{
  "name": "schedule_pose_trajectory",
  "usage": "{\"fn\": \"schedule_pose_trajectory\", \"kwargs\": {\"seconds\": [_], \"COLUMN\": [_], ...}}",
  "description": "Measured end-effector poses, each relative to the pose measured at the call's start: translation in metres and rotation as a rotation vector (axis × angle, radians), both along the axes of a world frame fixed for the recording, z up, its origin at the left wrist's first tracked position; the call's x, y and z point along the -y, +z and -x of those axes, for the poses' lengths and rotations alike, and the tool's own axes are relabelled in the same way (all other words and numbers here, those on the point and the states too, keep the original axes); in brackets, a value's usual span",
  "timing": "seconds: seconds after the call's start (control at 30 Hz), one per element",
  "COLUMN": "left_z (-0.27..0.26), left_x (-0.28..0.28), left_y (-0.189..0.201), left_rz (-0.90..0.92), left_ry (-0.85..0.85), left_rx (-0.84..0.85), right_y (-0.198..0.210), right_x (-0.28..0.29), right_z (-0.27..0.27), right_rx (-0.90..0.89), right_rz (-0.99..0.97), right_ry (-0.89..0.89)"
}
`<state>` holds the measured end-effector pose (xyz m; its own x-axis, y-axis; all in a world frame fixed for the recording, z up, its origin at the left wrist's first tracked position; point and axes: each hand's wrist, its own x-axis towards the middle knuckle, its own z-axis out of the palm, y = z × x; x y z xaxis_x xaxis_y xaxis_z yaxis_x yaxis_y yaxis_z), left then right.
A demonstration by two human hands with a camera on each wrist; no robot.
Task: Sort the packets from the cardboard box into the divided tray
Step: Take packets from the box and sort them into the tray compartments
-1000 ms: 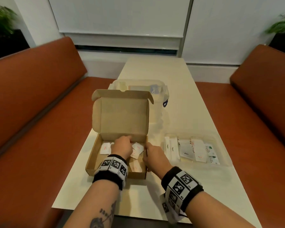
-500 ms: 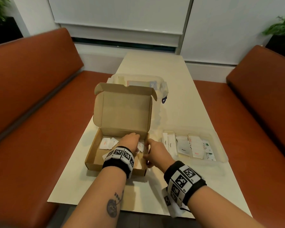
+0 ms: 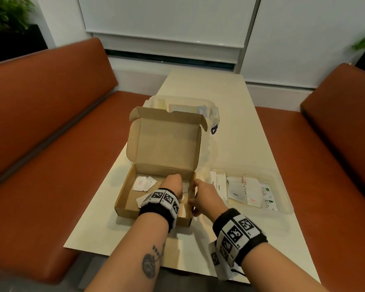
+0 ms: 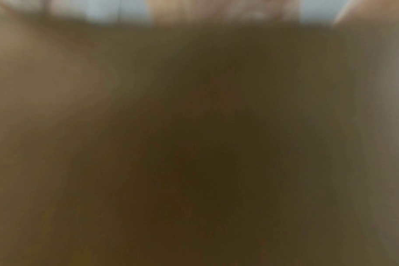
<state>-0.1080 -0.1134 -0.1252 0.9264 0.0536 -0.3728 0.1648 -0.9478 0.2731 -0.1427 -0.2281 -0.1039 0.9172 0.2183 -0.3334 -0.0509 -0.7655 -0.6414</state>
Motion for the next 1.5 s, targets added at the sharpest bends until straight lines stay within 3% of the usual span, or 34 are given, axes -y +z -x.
{"fn": "schedule_pose_trajectory", "kwargs": {"seconds": [0.23, 0.43, 0.57, 0.63, 0.77, 0.97, 1.07, 1.17, 1.27, 1.37, 1.5], "left_z": [0.009, 0.012, 0.015, 0.016, 0.016, 0.013, 0.016, 0.02, 0.021, 0.022, 0.025], "left_x": [0.006, -0.02, -0.03, -0.032, -0.033, -0.051, -0.059, -0.068, -0.078, -0.092, -0.109], "left_y": [0.001, 0.005, 0.006, 0.006, 0.009, 0.007, 0.006, 0.008, 0.007, 0.001, -0.007], "left_rz": [0.102, 0.587, 0.818, 0.929, 1.079, 1.101, 1.305, 1.487, 1.311, 1.174, 1.201], "left_ry": [0.086, 0.499, 0.664, 0.678, 0.642, 0.75, 0.811, 0.848, 0.778, 0.862, 1.024], "left_rx": [0.066, 0.318, 0.421, 0.418, 0.412, 0.432, 0.365, 0.305, 0.385, 0.559, 0.66], "right_y": [-0.002, -0.006, -0.001, 0.005, 0.016, 0.017, 0.019, 0.014, 0.01, 0.01, 0.008], "right_x": [0.01, 0.011, 0.005, -0.004, -0.027, -0.036, -0.044, -0.061, -0.082, -0.099, -0.114], "right_z": [0.0, -0.004, -0.007, -0.009, -0.015, -0.031, -0.035, -0.039, -0.043, -0.049, -0.059], "right_rx": [0.011, 0.065, 0.273, 0.34, 0.163, 0.177, 0.103, 0.063, 0.019, 0.012, 0.109], "right_rz": [0.015, 0.085, 0.182, 0.043, -0.407, -0.472, -0.591, -0.566, -0.494, -0.409, 0.001], "right_ry": [0.008, 0.05, 0.058, -0.018, -0.207, -0.243, -0.233, -0.229, -0.179, -0.134, 0.098]}}
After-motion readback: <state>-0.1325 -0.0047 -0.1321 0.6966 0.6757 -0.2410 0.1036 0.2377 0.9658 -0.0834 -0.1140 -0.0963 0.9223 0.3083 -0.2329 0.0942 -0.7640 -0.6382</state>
